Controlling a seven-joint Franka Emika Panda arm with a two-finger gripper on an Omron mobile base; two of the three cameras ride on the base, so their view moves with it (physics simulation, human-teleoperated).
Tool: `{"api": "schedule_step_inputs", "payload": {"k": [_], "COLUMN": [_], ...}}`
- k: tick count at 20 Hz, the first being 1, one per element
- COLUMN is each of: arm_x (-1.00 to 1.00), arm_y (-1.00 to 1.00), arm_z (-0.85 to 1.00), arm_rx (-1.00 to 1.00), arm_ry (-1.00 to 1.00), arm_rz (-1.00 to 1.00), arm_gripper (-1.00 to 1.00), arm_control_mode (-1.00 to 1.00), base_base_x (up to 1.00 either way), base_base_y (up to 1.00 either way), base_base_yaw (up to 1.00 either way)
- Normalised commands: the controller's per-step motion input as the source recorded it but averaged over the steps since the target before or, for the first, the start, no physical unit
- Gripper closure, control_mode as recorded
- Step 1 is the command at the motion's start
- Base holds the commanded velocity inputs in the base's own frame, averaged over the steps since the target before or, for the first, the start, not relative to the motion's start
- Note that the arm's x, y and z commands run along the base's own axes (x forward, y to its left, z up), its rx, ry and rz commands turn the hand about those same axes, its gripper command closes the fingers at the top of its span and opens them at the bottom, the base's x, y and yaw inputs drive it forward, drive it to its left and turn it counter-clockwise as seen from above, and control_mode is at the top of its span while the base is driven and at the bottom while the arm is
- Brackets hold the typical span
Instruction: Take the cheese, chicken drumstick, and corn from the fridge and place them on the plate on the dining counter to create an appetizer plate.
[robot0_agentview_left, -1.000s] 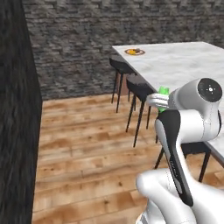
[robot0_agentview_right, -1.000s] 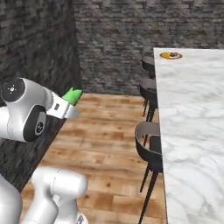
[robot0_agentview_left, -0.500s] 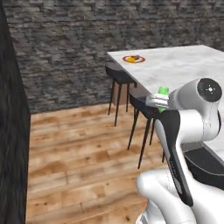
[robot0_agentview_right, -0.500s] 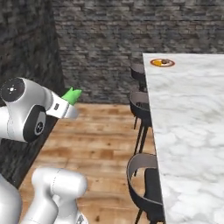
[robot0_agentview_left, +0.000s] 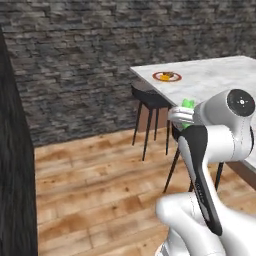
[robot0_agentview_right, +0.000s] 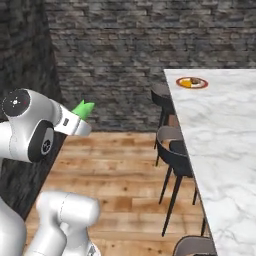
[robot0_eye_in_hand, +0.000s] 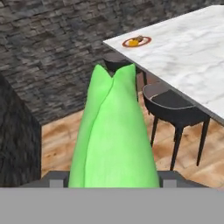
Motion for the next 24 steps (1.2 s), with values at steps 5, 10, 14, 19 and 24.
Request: {"api": "schedule_step_inputs", "payload": {"k": [5,10,14,19,24], "arm_x": [0.0,0.0,0.0,0.0,0.0], "arm_y": [0.0,0.0,0.0,0.0,0.0], "arm_z": [0.0,0.0,0.0,0.0,0.0], "arm_rx": [0.0,0.0,0.0,0.0,0.0], "arm_ry": [0.0,0.0,0.0,0.0,0.0], "arm_rz": [0.0,0.0,0.0,0.0,0.0], "arm_gripper": [1.0,1.0,1.0,1.0,1.0], "arm_control_mode": [1.0,1.0,1.0,1.0,1.0], "base_base_x": [1.0,0.95,0.98,1.0,0.99], "base_base_y": [0.34,0.03,0.37,0.51,0.1], "base_base_yaw": [-0.26,-0.44,-0.45,-0.4,-0.4]}}
